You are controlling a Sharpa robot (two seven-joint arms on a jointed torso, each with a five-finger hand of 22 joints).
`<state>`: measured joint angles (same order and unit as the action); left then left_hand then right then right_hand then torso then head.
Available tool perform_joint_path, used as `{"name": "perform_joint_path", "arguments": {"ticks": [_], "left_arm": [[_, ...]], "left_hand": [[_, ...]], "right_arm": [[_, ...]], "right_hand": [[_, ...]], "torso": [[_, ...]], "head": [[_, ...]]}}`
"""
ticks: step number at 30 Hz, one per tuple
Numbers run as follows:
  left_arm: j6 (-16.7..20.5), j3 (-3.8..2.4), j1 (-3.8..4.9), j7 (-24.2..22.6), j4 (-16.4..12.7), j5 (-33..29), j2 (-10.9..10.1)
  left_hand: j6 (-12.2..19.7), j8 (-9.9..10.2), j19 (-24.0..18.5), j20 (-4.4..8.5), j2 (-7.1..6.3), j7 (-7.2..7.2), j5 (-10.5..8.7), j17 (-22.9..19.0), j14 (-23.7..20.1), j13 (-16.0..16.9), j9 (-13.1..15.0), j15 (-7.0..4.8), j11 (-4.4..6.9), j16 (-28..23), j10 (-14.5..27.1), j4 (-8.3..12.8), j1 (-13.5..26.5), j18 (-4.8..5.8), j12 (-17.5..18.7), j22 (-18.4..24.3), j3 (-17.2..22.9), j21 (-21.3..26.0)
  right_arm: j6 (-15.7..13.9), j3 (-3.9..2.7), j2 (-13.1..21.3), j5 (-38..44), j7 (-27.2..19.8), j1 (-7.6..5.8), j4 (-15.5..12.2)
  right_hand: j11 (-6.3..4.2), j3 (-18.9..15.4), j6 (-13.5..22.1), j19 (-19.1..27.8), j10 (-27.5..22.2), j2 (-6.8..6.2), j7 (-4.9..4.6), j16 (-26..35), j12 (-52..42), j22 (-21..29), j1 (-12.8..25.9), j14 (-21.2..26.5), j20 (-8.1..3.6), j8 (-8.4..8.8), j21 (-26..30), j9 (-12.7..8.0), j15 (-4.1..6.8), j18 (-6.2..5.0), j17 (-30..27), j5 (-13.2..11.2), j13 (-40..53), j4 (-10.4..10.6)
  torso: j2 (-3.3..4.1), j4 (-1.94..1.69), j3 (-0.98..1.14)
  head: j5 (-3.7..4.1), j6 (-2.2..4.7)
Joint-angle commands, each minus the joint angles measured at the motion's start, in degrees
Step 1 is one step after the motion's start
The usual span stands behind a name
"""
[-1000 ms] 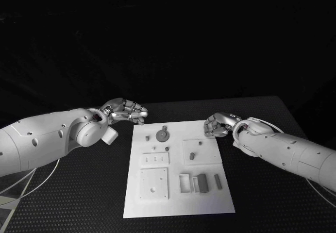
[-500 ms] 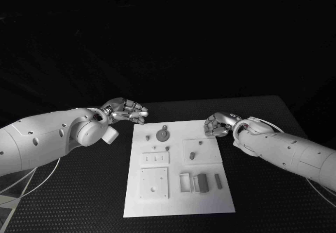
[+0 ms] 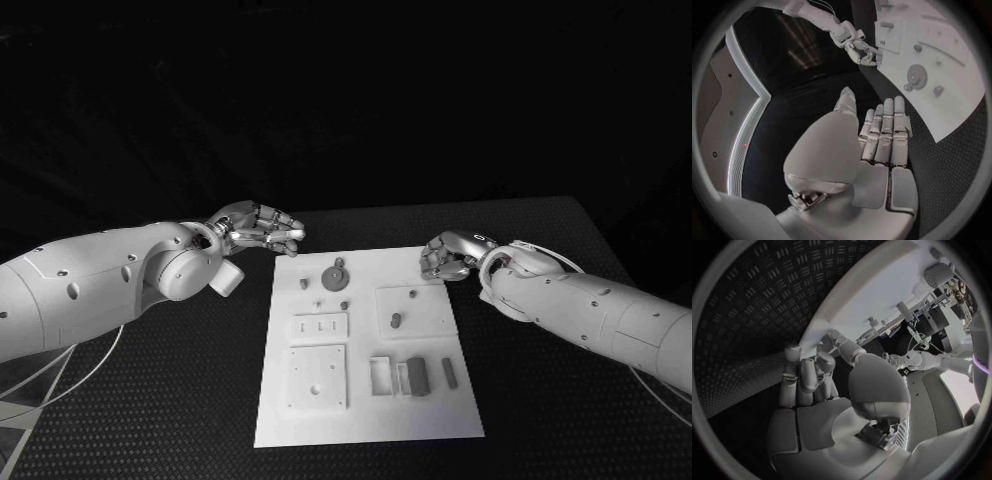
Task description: Assemble the parts on the task board
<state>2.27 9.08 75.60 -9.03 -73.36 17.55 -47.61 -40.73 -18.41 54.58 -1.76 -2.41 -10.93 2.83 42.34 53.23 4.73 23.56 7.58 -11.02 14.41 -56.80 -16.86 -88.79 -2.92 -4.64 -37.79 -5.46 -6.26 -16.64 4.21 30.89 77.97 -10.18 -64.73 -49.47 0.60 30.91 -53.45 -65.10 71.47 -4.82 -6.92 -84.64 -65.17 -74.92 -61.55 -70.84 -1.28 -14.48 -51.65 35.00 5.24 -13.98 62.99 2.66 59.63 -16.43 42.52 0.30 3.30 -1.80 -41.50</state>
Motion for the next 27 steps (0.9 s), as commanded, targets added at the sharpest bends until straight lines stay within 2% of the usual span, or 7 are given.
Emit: {"name": "perform_joint_path", "arguments": {"ticks": [1, 9, 16, 19, 22, 25, 27], "left_arm": [[-0.8, -0.04, 0.02, -0.2, -0.1, 0.1, 0.1], [-0.7, -0.04, 0.02, -0.4, -0.1, 0.1, 0.1], [-0.8, -0.04, 0.02, -0.4, 0.1, 0.1, 0.2], [0.2, -0.04, 0.0, -2.2, 0.2, 0.1, 0.2], [0.8, -0.05, 0.0, -3.3, 0.7, -0.6, 0.3], [0.4, -0.06, 0.0, -2.9, 0.9, -1.1, 0.3], [-0.1, -0.06, 0.0, -2.5, 0.7, -1.1, 0.2]], "left_hand": [[0.6, 0.4, 0.2, -0.31, 0.56, -1.79, -0.01, 0.1, 0.3, -0.1, -0.1, 0.2, -0.2, -0.3, 0.2, 0.1, -0.2, -0.77, 0.4, -0.1, -0.4, 0.3], [0.6, 0.4, 0.2, -0.3, 0.62, -1.84, -0.01, 0.1, 0.3, -0.1, -0.1, 0.2, -0.2, -0.3, 0.2, 0.1, -0.1, -0.77, 0.4, -0.1, -0.4, 0.3], [0.5, 0.3, 0.2, -0.29, 0.77, -2.11, -0.01, 0.2, 0.3, 0.0, -0.1, 0.18, -0.04, -0.4, -0.2, 0.1, -0.1, -0.78, 0.1, -0.1, -0.5, 0.3], [0.3, 0.2, 0.3, -0.28, 0.94, -1.9, -0.01, 0.2, 0.4, 0.1, 0.0, 0.17, 0.06, -0.4, -0.4, 0.1, -0.2, -0.8, 0.0, -0.2, -0.5, 0.3], [-1.7, -0.9, 0.9, -0.06, 2.16, -0.49, 0.07, 0.5, 1.2, 0.7, 0.4, -0.2, 1.1, -0.1, -2.8, 0.1, -2.0, -0.94, -1.2, -0.3, 1.1, 0.1], [-2.9, -1.4, 1.4, 0.16, 2.48, 0.13, 0.09, 0.7, 1.8, 1.1, 0.5, -0.5, 1.65, 0.0, -4.0, 0.1, -2.4, -0.89, -1.8, -0.4, 2.2, 0.0], [-3.3, -1.5, 1.6, 0.28, 2.65, 0.04, 0.08, 0.8, 2.1, 1.3, 0.5, -0.58, 1.86, 0.1, -4.5, 0.1, -2.1, -0.85, -2.0, -0.4, 2.6, 0.0]], "right_arm": [[2.3, 0.4, 0.0, 1.1, 0.9, 0.69, 0.1], [1.6, 0.4, 0.0, 1.1, 1.0, 0.7, 0.1], [-0.5, 0.4, 0.0, 1.2, 1.6, 0.71, -0.1], [-0.5, 0.39, 0.1, 1.2, 1.4, 0.71, -0.4], [-0.8, 0.37, 0.3, 1.1, 1.5, 0.7, -0.9], [-0.4, 0.33, 0.7, 1.1, 2.9, 0.66, -1.8], [-0.2, 0.21, 0.9, 1.1, 3.7, 0.47, -2.6]], "right_hand": [[-0.22, -0.2, -0.7, 0.0, 0.2, 0.72, 0.15, -0.4, -0.2, -1.1, 0.0, -0.2, -0.18, -0.29, -0.1, 0.1, 0.3, -1.02, 0.2, 0.1, 0.0, -0.1], [-0.66, -0.2, -1.9, -0.1, 0.4, 1.48, 0.6, -0.5, -0.2, -1.1, -0.2, -0.6, -0.25, -0.86, -0.2, 0.6, 0.68, -1.02, 0.5, 0.1, -0.1, -0.2], [-0.91, -0.2, -2.4, -0.1, 0.5, 1.77, 0.85, -0.6, -0.2, -1.1, -0.5, -0.8, -0.32, -1.12, -0.3, 0.8, 0.92, -1.02, 0.8, 0.1, -0.1, -0.2], [-0.98, -0.2, -2.5, -0.1, 0.6, 1.76, 0.92, -0.6, -0.2, -1.1, -0.6, -0.9, -0.35, -1.16, -0.4, 0.9, 1.0, -1.02, 0.8, 0.1, -0.1, -0.3], [-1.04, -0.2, -2.6, -0.2, 0.7, 1.69, 0.98, -0.6, -0.2, -1.1, -0.9, -1.0, -0.4, -1.17, -0.4, 1.0, 1.07, -1.02, 0.9, 0.1, -0.1, -0.3], [-1.06, -0.2, -2.6, -0.2, 0.7, 1.7, 0.99, -0.6, -0.2, -1.1, -0.9, -1.1, -0.41, -1.18, -0.4, 1.0, 1.09, -1.02, 0.9, 0.1, -0.1, -0.3], [-1.07, -0.2, -2.6, -0.2, 0.7, 1.69, 1.0, -0.6, -0.2, -1.1, -0.9, -1.0, -0.42, -1.19, -0.4, 1.0, 1.1, -1.02, 0.9, 0.1, -0.1, -0.3]], "torso": [[0.0, 0.02, 0.01], [-0.01, 0.02, 0.0], [-0.03, 0.01, 0.01], [-0.01, -0.01, 0.0], [-0.02, 0.01, 0.02], [-0.06, 0.03, 0.0], [-0.07, 0.06, -0.02]], "head": [[-0.02, -0.03], [-0.02, -0.07], [-0.04, -0.03], [-0.08, 0.06], [-0.11, 0.09], [-0.1, 0.13], [-0.14, 0.18]]}}
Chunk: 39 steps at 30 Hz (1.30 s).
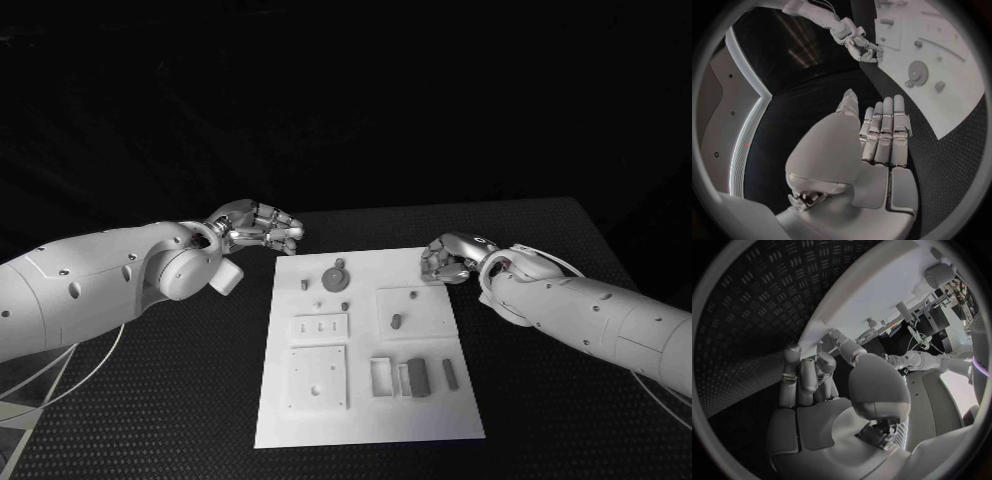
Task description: Assemble the parts on the task board
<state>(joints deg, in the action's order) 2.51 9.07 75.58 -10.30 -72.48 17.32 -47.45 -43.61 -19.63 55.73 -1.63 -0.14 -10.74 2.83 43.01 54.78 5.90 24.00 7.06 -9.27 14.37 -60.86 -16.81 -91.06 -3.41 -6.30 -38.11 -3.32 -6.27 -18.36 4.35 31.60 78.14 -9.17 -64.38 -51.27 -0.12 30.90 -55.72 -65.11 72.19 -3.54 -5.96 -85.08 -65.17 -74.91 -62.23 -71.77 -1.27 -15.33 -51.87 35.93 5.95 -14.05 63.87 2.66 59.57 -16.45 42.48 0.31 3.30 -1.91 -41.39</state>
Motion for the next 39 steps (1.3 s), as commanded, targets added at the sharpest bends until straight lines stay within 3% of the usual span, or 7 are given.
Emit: {"name": "perform_joint_path", "arguments": {"ticks": [1, 8, 12, 17, 26, 33, 39], "left_arm": [[-0.5, -0.05, 0.02, -1.1, -0.2, -0.9, 0.0], [0.5, -0.22, 0.05, -0.4, -1.2, -0.9, -0.3], [5.8, -0.24, 0.08, 4.0, -2.8, -1.0, -0.8], [3.6, -0.19, 0.07, 5.8, -4.5, -1.5, -0.4], [4.8, -0.22, 0.43, 6.9, -6.0, -1.8, -0.6], [8.8, -0.2, 0.45, 15.0, -9.0, 3.0, -0.6], [6.5, 0.07, 0.41, 21.1, -9.7, 11.4, 0.6]], "left_hand": [[-0.7, -0.3, 0.8, 0.31, 0.54, -0.24, 0.08, 0.4, 1.1, 0.3, 0.0, -0.26, 0.27, 0.4, -0.8, 0.0, 0.4, -0.39, -0.5, -0.2, 0.8, -0.2], [-1.3, 0.0, 2.0, 0.97, 0.47, -0.17, 0.07, 1.6, 2.4, 1.0, -0.3, -0.9, 0.85, 1.2, -2.1, 0.1, 1.2, -0.3, -1.0, -0.5, 1.6, -0.6], [-1.3, 0.2, 2.9, 1.4, 0.44, -0.26, 0.02, 2.5, 3.2, 1.6, -0.5, -1.3, 1.13, 1.7, -2.7, 0.1, 2.7, -0.31, -1.3, -1.0, 1.2, -1.1], [-2.4, -0.1, 3.4, 1.86, -0.31, -0.4, -0.04, 3.6, 3.7, 2.3, -0.5, -1.65, 1.45, 2.1, -3.3, 0.0, 8.9, -0.23, -1.6, -1.5, -1.6, -1.5], [-4.5, -0.7, 3.8, 2.41, 0.22, 0.96, -0.03, 5.6, 4.1, 3.6, -0.5, -2.21, 2.17, 2.7, -4.4, 0.0, 10.5, -0.18, -2.1, -2.4, -4.5, -1.9], [-5.8, -0.9, 4.4, 2.73, 0.95, 0.97, -0.03, 6.8, 4.7, 4.5, -0.6, -2.54, 2.64, 3.0, -5.3, -0.1, 11.8, -0.16, -2.5, -3.0, -5.0, -2.3], [-6.2, -0.8, 4.6, 2.96, 2.09, 1.12, -0.03, 7.4, 5.0, 5.0, -0.7, -2.76, 2.81, 3.1, -5.7, -0.1, 12.1, -0.16, -2.6, -3.3, -4.2, -2.5]], "right_arm": [[1.3, 0.02, 0.2, 0.9, 3.0, -0.03, -1.1], [0.4, -0.35, 0.7, 1.0, 4.3, -1.46, -3.4], [0.5, -0.42, 0.7, 1.2, 5.2, -2.92, -5.2], [3.1, -0.64, 1.1, 2.6, 6.8, -4.35, -9.1], [4.2, -0.98, 2.2, 3.1, 8.5, -4.57, -14.6], [3.2, -0.97, 2.3, 4.4, 12.7, -4.55, -19.1], [2.0, -0.96, 1.0, 4.5, 14.2, -4.01, -21.2]], "right_hand": [[-0.36, -0.2, -0.4, -0.2, 0.0, 0.41, 0.04, -0.2, -0.2, -1.1, -0.2, -0.1, -0.42, -0.34, -0.2, 0.1, 0.39, -0.95, 0.0, 0.1, -0.1, -0.3], [-0.39, -0.3, -0.4, -0.2, 0.0, 0.46, 0.06, -0.2, -0.1, -1.1, -0.2, -0.2, -0.43, -0.34, -0.2, 0.1, 0.43, -0.95, 0.1, 0.1, -0.1, -0.2], [-0.4, -0.3, -0.4, -0.3, 0.0, 0.46, 0.07, -0.2, -0.1, -1.1, -0.2, -0.3, -0.44, -0.34, -0.3, 0.2, 0.45, -0.95, 0.1, 0.1, -0.1, -0.2], [-0.42, -0.5, -0.4, -0.4, 0.1, 0.19, 0.09, -0.2, -0.1, -1.1, 0.1, -0.3, -0.46, -0.3, -0.3, 0.2, 0.5, -0.95, 0.0, 0.1, -0.1, -0.1], [-0.43, -0.5, -0.4, -0.4, 0.1, 0.18, 0.09, -0.2, -0.1, -1.1, 0.1, -0.2, -0.46, -0.28, -0.3, 0.2, 0.51, -0.95, -0.1, 0.2, -0.1, -0.1], [-0.45, -0.4, -0.4, -0.4, 0.2, 0.39, 0.11, -0.2, 0.0, -1.1, 0.1, -0.3, -0.48, -0.26, -0.3, 0.3, 0.53, -0.95, 0.0, 0.2, -0.1, -0.1], [-0.49, -0.3, -0.4, -0.5, 0.2, 0.64, 0.15, -0.1, 0.0, -1.0, -0.1, -0.3, -0.55, -0.24, -0.3, 0.3, 0.57, -0.95, -0.2, 0.2, -0.1, -0.2]], "torso": [[-0.02, 0.05, -0.04], [0.01, 0.05, -0.12], [0.0, 0.21, -0.12], [-0.12, 0.11, -0.07], [-0.97, 0.06, -0.39], [-1.76, 0.39, -0.64], [-2.23, 0.68, -0.82]], "head": [[-0.05, 0.1], [0.09, 0.42], [0.03, 0.76], [0.28, 1.08], [0.02, 1.28], [-0.49, 1.22], [-0.86, 0.99]]}}
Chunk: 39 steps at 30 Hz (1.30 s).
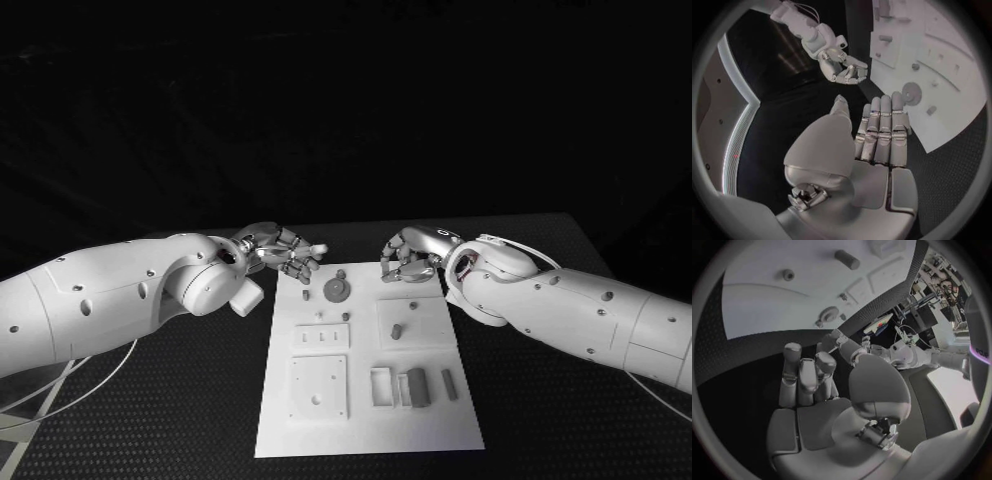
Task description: Assemble the parts on the task board
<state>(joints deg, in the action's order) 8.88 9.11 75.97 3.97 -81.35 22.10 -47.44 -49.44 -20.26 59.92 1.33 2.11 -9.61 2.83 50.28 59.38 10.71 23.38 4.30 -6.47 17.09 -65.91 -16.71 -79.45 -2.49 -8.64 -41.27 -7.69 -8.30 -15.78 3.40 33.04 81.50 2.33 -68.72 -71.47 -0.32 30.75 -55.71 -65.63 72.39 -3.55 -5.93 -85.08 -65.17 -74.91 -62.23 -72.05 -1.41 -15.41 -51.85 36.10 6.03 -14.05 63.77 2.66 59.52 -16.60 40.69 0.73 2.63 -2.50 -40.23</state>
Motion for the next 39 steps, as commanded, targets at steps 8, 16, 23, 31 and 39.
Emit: {"name": "perform_joint_path", "arguments": {"ticks": [8, 16, 23, 31, 39], "left_arm": [[-1.9, 1.75, 0.03, 1.5, -2.9, 1.4, 1.0], [-3.8, 1.86, 0.04, -2.1, -3.3, -1.7, 0.9], [-3.4, 1.86, 0.06, 1.7, -3.6, 0.0, 1.1], [0.8, 1.86, 0.07, 12.5, -3.9, 1.1, 1.8], [0.0, 1.86, 0.07, 17.4, -3.9, 4.8, 2.3]], "left_hand": [[0.3, 0.4, 0.0, 0.51, -1.22, -0.2, -0.13, 5.0, 1.0, 2.2, 0.1, -0.78, -0.06, 3.4, 0.1, -0.3, 2.2, -0.48, -0.5, -1.9, 1.4, -1.1], [-0.9, -1.3, 6.3, 6.32, -1.54, 1.25, 0.16, 18.8, 4.2, 14.8, 3.2, -7.1, 4.08, 27.8, -2.9, 0.5, 5.3, -1.57, -17.6, -17.2, -2.8, -15.7], [-2.8, -2.9, 12.6, 11.04, -3.23, 3.99, -0.03, 21.3, 9.1, 32.3, 7.1, -11.23, 7.17, 44.5, -0.1, -0.3, 10.6, -3.51, -40.3, -28.2, -3.2, -28.1], [-1.9, -1.9, 15.6, 12.11, -2.91, 4.52, -0.01, 19.8, 12.0, 35.9, 8.0, -12.06, 8.0, 49.2, -1.8, 1.1, 3.4, -4.63, -45.7, -30.3, -0.7, -31.1], [-3.1, -0.6, 16.0, 11.67, -4.38, 4.31, -0.04, 18.0, 12.2, 36.1, 7.1, -11.78, 7.74, 50.9, -2.2, -0.2, 7.7, -4.62, -46.2, -31.0, -0.9, -31.7]], "right_arm": [[-0.2, 0.0, -0.7, 1.1, 3.2, 0.84, -4.3], [-0.8, 0.0, -2.3, 0.9, 1.9, 1.57, -4.3], [-0.8, 0.02, -2.9, 0.8, 2.0, 1.57, -3.7], [-1.0, 0.04, -3.3, 0.8, 2.1, 1.77, -4.4], [-1.2, 0.04, -3.4, 0.9, 2.2, 1.92, -5.2]], "right_hand": [[-0.29, -0.2, -0.4, 0.1, 0.0, 0.67, 0.12, -0.1, 0.0, -1.0, -0.1, 0.2, -0.41, -0.13, -0.3, 0.1, 0.5, -0.95, -0.4, 0.2, -0.1, -0.1], [-0.29, -0.2, -0.4, 0.0, 0.0, 0.67, 0.12, 0.0, 0.0, -1.0, -0.1, 0.2, -0.42, -0.1, -0.3, 0.1, 0.51, -0.95, -0.4, 0.2, -0.1, -0.1], [-0.3, -0.2, -0.4, 0.0, 0.0, 0.66, 0.12, -0.1, 0.0, -1.0, -0.1, 0.1, -0.43, -0.08, -0.3, 0.2, 0.52, -0.95, -0.3, 0.2, -0.1, -0.1], [-0.3, -0.3, -0.3, 0.0, 0.0, 0.59, 0.12, 0.0, 0.1, -1.0, -0.1, 0.1, -0.45, -0.05, -0.3, 0.2, 0.54, -0.95, -0.3, 0.2, -0.1, -0.1], [-0.3, -0.3, -0.3, 0.0, 0.0, 0.6, 0.12, -0.1, 0.1, -1.0, -0.1, 0.0, -0.46, -0.04, -0.3, 0.2, 0.55, -0.95, -0.2, 0.2, -0.1, -0.1]], "torso": [[-0.56, 0.11, -0.23], [-0.45, 0.48, -0.26], [-0.49, 0.35, -0.25], [-0.43, 0.18, -0.27], [-0.43, 0.2, -0.27]], "head": [[-0.6, -0.52], [-0.41, -0.42], [0.01, -0.54], [0.19, -0.79], [0.31, -1.14]]}}
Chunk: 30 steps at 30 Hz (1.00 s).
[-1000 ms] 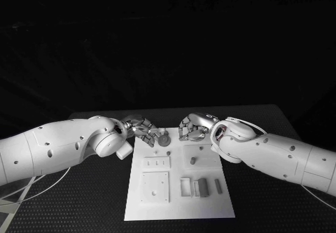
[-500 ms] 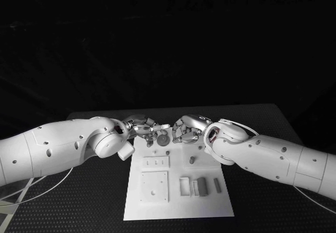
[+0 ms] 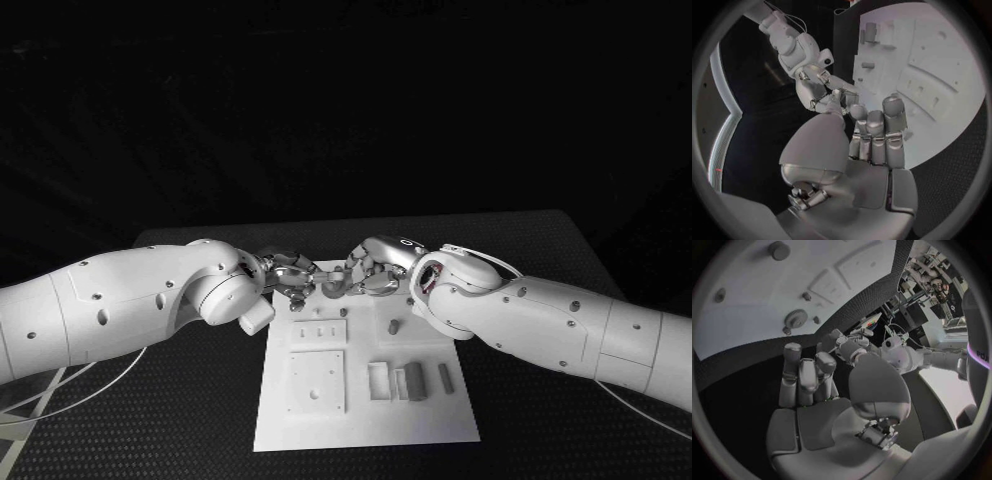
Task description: Assemble the parts on the task board
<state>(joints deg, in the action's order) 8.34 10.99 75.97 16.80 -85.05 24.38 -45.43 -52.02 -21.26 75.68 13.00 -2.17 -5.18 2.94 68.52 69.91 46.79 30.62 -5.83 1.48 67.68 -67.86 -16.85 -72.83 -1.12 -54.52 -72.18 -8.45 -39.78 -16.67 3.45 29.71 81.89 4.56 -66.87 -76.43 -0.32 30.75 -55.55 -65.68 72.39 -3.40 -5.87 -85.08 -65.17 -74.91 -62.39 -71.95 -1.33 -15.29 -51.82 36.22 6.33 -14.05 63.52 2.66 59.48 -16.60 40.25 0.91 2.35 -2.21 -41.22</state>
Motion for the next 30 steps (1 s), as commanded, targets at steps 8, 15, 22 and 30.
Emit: {"name": "perform_joint_path", "arguments": {"ticks": [8, 15, 22, 30], "left_arm": [[0.6, -0.06, 0.06, 5.2, -0.8, 2.1, 0.1], [0.2, -0.08, 0.06, 5.1, -1.0, 1.5, 0.1], [2.7, -0.09, 0.06, 3.7, -1.1, 0.9, 0.5], [2.1, -0.09, 0.05, 3.5, -1.3, 0.8, 0.7]], "left_hand": [[-1.5, 1.0, 0.4, 0.27, 0.42, 0.2, -0.15, -1.7, 1.5, 0.0, -0.5, -1.98, 0.1, 1.2, -0.5, 0.0, 2.8, -6.37, -0.4, -0.3, 0.7, -0.1], [-1.8, 1.3, 0.6, 0.3, 0.33, 0.26, -0.16, -2.4, 1.5, 0.1, -0.6, -2.05, 0.17, 1.9, -0.8, 0.0, 3.2, -6.4, -0.5, -0.5, 0.6, -0.3], [-2.6, 1.4, 0.9, 0.43, 0.61, 0.45, -0.14, -3.1, 1.6, 0.2, -0.7, -2.22, 0.35, 2.6, -1.1, 0.0, 3.6, -6.52, -0.7, -0.7, 0.6, -0.5], [-3.4, 1.5, 1.0, 0.59, 1.2, 0.76, -0.16, -3.9, 1.7, 0.3, -0.7, -2.52, 0.65, 3.7, -1.4, 0.0, 2.5, -6.56, -0.9, -1.0, 0.8, -0.6]], "right_arm": [[0.5, -0.02, -0.3, 0.6, -0.1, 0.23, -0.9], [0.6, -0.02, -0.5, 0.6, 0.1, 0.24, -0.7], [1.0, -0.01, -0.5, 0.7, 0.2, 0.24, -1.0], [1.3, 0.01, -0.7, 0.7, 0.1, 0.24, -1.2]], "right_hand": [[-0.31, -0.3, -0.5, 0.0, 0.0, 0.47, 0.07, -0.1, 0.1, -1.0, 0.1, -0.1, -0.55, -0.15, -0.4, 0.1, 0.26, -0.95, 0.0, 0.2, -0.1, -0.1], [-0.31, -0.3, -0.5, 0.0, 0.0, 0.49, 0.07, -0.1, 0.1, -1.0, 0.1, -0.1, -0.56, -0.13, -0.4, 0.1, 0.27, -0.95, 0.0, 0.2, -0.1, 0.0], [-0.32, -0.3, -0.5, -0.1, 0.0, 0.5, 0.07, -0.1, 0.1, -1.0, 0.1, -0.2, -0.56, -0.13, -0.4, 0.1, 0.27, -0.95, 0.0, 0.2, -0.1, 0.0], [-0.32, -0.3, -0.5, -0.1, 0.0, 0.53, 0.08, -0.1, 0.1, -1.0, 0.1, -0.2, -0.57, -0.13, -0.4, 0.1, 0.28, -0.95, 0.0, 0.2, -0.1, 0.0]], "torso": [[0.04, 0.25, 0.05], [0.01, 0.12, -0.05], [0.0, 0.07, -0.01], [0.02, 0.08, -0.02]], "head": [[0.09, -0.33], [0.3, -0.4], [0.19, -0.58], [0.12, -0.67]]}}
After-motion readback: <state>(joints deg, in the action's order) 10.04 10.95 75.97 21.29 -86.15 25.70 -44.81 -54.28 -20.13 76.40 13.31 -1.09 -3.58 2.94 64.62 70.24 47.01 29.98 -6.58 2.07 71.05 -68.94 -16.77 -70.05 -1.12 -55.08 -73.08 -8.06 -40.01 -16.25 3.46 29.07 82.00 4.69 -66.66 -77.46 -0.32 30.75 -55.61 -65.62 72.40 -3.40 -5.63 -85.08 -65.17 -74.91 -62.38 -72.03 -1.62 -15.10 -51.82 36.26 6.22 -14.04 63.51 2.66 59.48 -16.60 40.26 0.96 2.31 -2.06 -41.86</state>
